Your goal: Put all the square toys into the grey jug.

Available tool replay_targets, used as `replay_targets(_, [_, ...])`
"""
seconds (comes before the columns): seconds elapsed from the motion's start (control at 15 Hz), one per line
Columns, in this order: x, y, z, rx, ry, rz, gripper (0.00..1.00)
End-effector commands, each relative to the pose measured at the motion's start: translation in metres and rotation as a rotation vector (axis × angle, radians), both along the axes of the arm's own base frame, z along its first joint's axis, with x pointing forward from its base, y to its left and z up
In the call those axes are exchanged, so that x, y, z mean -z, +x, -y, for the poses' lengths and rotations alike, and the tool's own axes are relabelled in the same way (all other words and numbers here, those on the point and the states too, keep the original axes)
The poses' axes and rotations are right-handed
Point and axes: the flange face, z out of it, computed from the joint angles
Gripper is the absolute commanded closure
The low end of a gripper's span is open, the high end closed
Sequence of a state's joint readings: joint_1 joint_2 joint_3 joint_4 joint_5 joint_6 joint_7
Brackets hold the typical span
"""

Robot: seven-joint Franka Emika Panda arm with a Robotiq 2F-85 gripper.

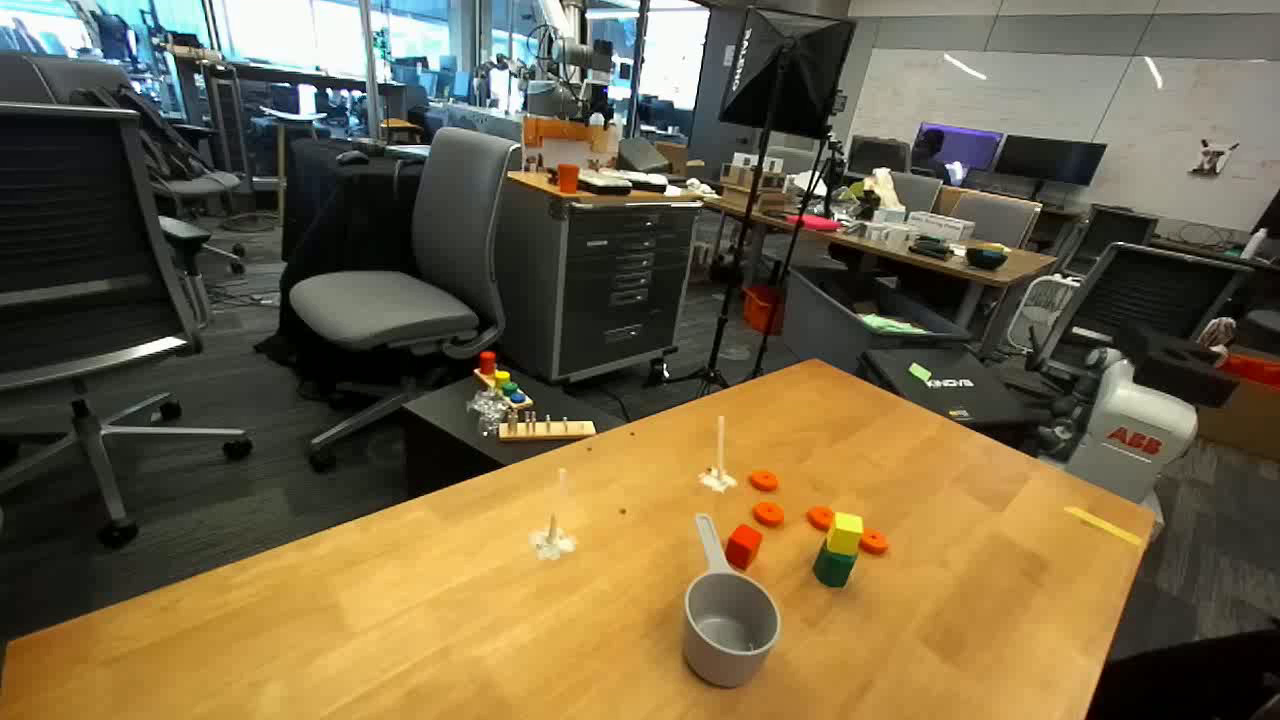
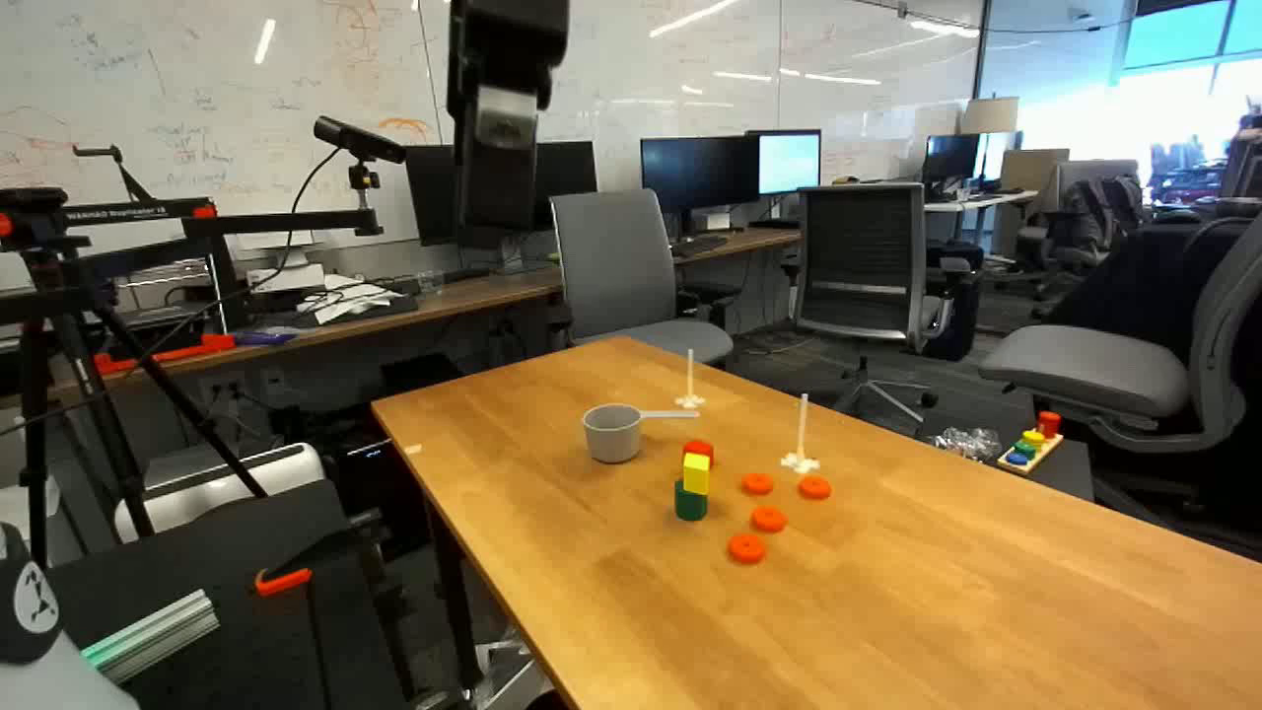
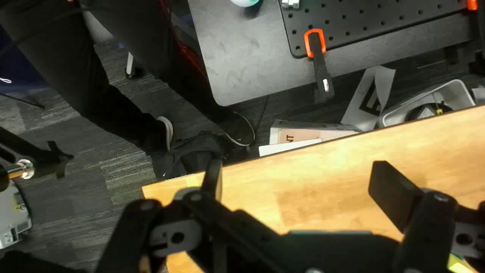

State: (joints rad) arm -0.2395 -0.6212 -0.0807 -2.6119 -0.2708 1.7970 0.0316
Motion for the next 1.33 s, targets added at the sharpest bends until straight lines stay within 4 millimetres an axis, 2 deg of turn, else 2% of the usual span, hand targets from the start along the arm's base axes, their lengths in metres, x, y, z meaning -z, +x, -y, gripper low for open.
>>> replay_targets(0.0, [-0.001,0.000,0.000,0.000,0.000,0.000,0.00])
replay_targets(0.33, [-0.001,0.000,0.000,0.000,0.000,0.001,0.00])
replay_targets(0.4, [-0.002,0.004,0.002,-0.007,-0.015,0.008,0.00])
replay_targets(0.53, [-0.006,0.021,-0.009,-0.060,-0.026,0.012,0.00])
replay_targets(0.73, [-0.007,0.066,-0.046,-0.166,-0.059,0.013,0.00])
replay_targets(0.93, [0.004,0.119,-0.097,-0.288,-0.096,-0.013,0.00])
replay_targets(1.13, [0.028,0.165,-0.136,-0.371,-0.146,-0.060,0.00])
replay_targets(1.27, [0.057,0.191,-0.149,-0.420,-0.154,-0.116,0.00])
